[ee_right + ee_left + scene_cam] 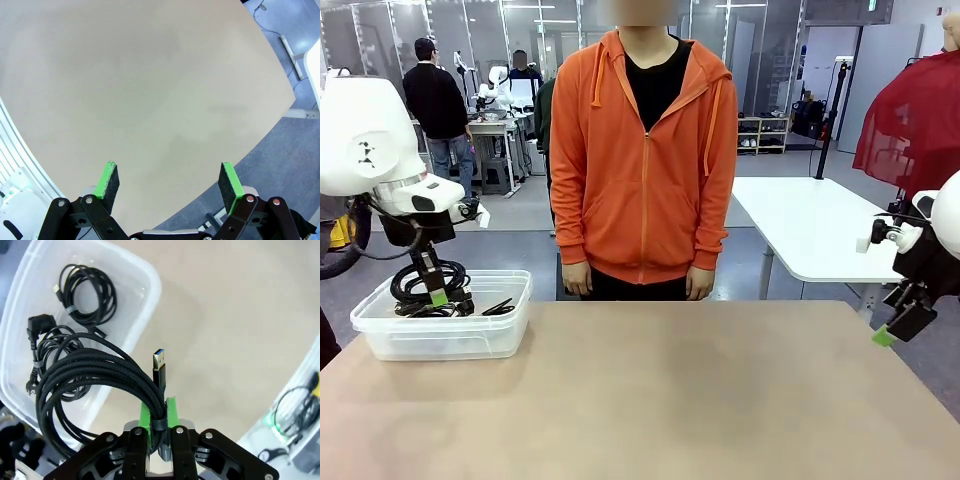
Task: Organize and store the cables.
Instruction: Place the USB Extension Cable into the Organizing box.
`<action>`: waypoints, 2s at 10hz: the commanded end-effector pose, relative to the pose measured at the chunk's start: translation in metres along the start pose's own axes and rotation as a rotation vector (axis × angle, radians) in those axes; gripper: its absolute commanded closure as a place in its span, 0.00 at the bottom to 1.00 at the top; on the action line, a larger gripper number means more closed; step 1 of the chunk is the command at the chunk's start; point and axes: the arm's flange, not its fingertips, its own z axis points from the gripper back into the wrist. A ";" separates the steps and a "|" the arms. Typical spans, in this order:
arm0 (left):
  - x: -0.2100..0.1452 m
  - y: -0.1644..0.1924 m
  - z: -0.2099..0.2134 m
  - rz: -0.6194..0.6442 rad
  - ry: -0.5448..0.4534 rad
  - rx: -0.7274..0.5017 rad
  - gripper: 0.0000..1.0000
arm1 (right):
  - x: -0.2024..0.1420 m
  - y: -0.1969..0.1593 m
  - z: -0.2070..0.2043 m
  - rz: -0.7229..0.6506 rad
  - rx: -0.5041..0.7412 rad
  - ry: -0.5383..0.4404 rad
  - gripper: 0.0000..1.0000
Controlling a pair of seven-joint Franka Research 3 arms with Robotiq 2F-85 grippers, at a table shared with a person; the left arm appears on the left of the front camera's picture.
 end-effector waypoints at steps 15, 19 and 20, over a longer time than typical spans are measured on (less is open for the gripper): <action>0.092 0.098 -0.059 -0.026 -0.008 -0.060 1.00 | 0.002 -0.002 0.000 -0.007 0.000 0.009 0.00; 0.102 0.115 -0.082 0.006 0.039 -0.084 1.00 | 0.002 -0.002 0.000 -0.007 0.000 0.009 0.00; 0.103 0.116 -0.083 0.009 0.022 -0.088 1.00 | 0.002 -0.002 0.000 -0.007 0.000 0.009 0.00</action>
